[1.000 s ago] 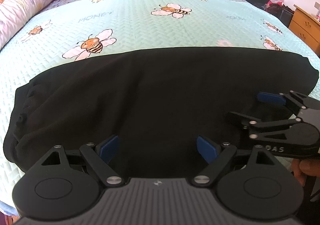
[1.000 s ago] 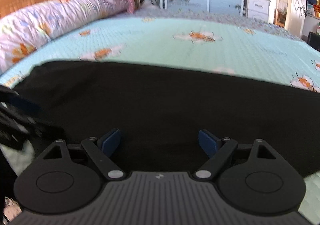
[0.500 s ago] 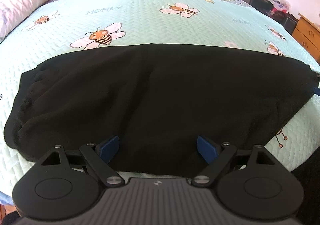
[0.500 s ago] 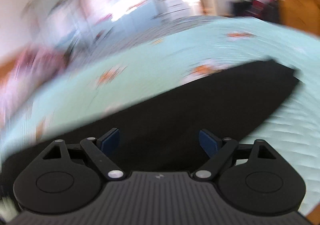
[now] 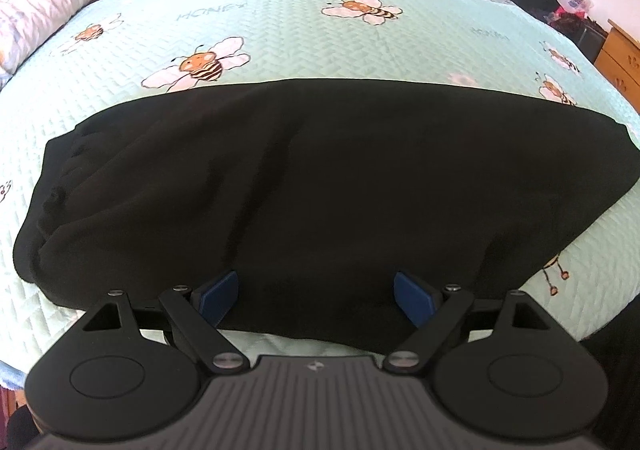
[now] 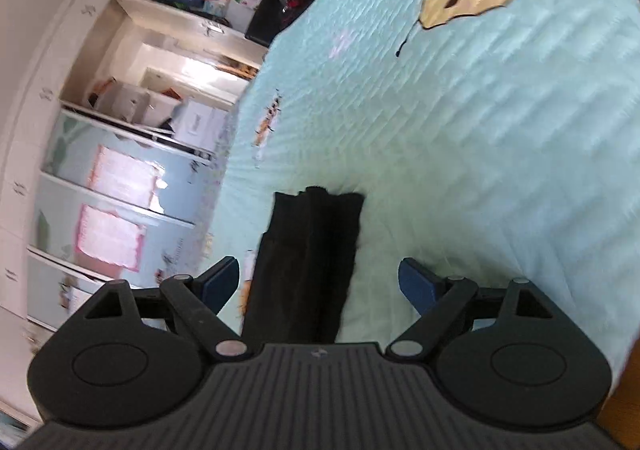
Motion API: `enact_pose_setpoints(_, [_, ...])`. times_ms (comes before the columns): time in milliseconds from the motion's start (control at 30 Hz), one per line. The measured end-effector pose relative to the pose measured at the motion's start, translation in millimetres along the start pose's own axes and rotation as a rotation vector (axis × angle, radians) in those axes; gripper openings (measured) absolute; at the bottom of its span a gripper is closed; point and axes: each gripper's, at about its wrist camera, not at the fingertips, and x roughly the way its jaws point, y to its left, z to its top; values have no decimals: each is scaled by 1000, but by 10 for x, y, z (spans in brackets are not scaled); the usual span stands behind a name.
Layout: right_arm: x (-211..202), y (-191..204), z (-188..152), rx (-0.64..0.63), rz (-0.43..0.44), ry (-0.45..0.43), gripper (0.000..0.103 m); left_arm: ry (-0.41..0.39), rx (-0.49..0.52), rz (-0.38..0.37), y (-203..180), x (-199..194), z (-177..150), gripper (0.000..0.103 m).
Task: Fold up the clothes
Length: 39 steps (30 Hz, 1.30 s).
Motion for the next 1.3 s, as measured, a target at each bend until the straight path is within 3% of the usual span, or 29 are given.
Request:
enact_pose_setpoints(167, [265,184,35,-65,-40,8,93,13,13,9,-65,11,11,88])
enact_pose_setpoints(433, [551,279,178,-170,-17,50,89,21,3,8,-41,16,1,88])
enact_pose_setpoints(500, [570,284,184,-185,-17,56,76,23,0,8,-35,17,-2,88])
enact_pose_setpoints(567, [605,218,205,-160,-36,69,36,26,-2,8,-29,19,-4,88])
enact_pose_setpoints(667, [598,70,240,-80,1,71,23,29,-6,8,-19,21,-8,88])
enact_pose_setpoints(833, [484,153,208,-103,31,34,18,26,-27,-3,29,3,-14,88])
enact_pose_setpoints(1100, [243,1069,-73,-417,102,-26,17,6,-71,-19,141,-64,-39,88])
enact_pose_setpoints(1300, [81,1944,-1082,-828,214,13,17,-24,-127,-42,297,-165,-119,88])
